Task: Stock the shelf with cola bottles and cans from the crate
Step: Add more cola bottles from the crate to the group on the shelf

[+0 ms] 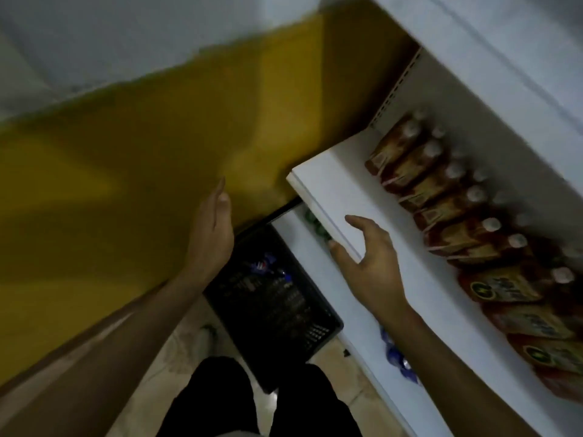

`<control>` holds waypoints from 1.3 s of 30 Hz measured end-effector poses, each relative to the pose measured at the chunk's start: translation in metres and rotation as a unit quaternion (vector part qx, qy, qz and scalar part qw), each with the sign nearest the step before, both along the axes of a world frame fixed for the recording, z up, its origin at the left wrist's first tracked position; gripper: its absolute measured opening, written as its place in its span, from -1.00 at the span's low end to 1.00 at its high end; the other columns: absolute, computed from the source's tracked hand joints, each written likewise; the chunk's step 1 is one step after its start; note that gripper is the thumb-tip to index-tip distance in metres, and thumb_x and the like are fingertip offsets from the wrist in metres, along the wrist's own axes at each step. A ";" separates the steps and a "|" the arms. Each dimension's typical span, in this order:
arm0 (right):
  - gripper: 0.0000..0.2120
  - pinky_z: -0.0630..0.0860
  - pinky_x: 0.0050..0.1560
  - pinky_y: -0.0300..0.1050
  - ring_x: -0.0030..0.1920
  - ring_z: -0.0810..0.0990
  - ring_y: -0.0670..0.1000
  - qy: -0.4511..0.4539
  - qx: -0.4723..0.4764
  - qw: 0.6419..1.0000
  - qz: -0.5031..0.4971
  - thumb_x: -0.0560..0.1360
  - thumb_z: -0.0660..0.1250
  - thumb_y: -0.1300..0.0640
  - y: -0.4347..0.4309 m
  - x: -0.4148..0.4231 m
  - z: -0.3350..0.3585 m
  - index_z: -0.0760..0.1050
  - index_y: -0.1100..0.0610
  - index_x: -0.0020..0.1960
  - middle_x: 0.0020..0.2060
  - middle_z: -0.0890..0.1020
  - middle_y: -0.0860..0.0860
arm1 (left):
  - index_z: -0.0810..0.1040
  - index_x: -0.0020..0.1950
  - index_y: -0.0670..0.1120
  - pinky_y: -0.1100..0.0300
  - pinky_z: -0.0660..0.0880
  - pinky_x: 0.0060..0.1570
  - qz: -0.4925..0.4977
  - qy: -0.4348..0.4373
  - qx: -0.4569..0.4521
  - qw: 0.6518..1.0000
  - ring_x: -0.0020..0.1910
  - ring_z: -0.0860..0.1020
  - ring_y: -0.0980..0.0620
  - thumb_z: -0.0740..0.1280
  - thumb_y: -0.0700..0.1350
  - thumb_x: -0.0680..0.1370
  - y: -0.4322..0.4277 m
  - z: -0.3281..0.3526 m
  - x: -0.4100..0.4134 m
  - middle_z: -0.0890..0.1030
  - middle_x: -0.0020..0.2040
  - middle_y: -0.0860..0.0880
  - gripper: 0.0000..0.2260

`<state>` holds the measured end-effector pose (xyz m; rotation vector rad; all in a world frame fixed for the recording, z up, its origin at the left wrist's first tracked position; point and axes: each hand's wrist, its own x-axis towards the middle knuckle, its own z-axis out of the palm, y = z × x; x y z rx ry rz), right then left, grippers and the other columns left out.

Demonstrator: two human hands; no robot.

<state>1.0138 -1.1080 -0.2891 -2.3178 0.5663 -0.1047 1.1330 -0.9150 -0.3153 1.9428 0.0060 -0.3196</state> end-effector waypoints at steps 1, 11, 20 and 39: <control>-0.56 0.20 0.16 -0.37 0.26 0.39 -0.03 0.025 0.002 1.000 0.011 0.50 0.39 0.06 0.001 0.003 -0.019 0.43 0.14 0.34 0.24 0.50 0.00 | 0.21 0.52 -0.03 0.27 0.12 0.33 0.004 0.026 0.004 1.000 0.40 0.20 0.17 -0.03 0.00 0.69 0.010 -0.019 0.002 0.27 0.46 0.06 -0.60; -0.81 0.54 0.02 0.02 -0.09 0.62 0.12 0.276 0.175 0.940 -0.095 0.45 0.45 0.12 -0.001 0.014 -0.254 0.55 0.15 0.01 -0.15 0.66 0.12 | 0.35 0.44 -0.11 0.25 0.18 0.40 -0.010 0.252 0.048 0.966 0.41 0.30 0.08 0.09 -0.01 0.66 0.074 -0.241 -0.018 0.38 0.39 0.02 -0.62; -0.68 0.56 0.03 0.03 0.17 0.58 0.25 0.457 0.272 0.838 -0.125 0.58 0.28 0.15 0.014 0.012 -0.465 0.49 0.33 0.25 0.19 0.57 0.27 | 0.40 0.26 -0.18 0.55 0.39 -0.42 -0.013 0.419 -0.002 0.908 -0.17 0.47 0.19 0.01 -0.22 0.66 0.042 -0.440 -0.007 0.57 -0.14 0.05 -0.75; -0.74 0.55 -0.39 -0.22 -0.54 0.53 -0.10 0.214 0.506 0.694 -0.466 0.56 0.33 0.05 0.001 0.071 -0.662 0.49 0.26 -0.14 -0.34 0.57 0.13 | 0.49 0.04 -0.08 0.29 0.41 -0.18 -0.029 0.403 0.029 0.914 -0.14 0.55 0.02 0.13 -0.19 0.63 0.012 -0.616 -0.061 0.57 -0.07 -0.02 -0.85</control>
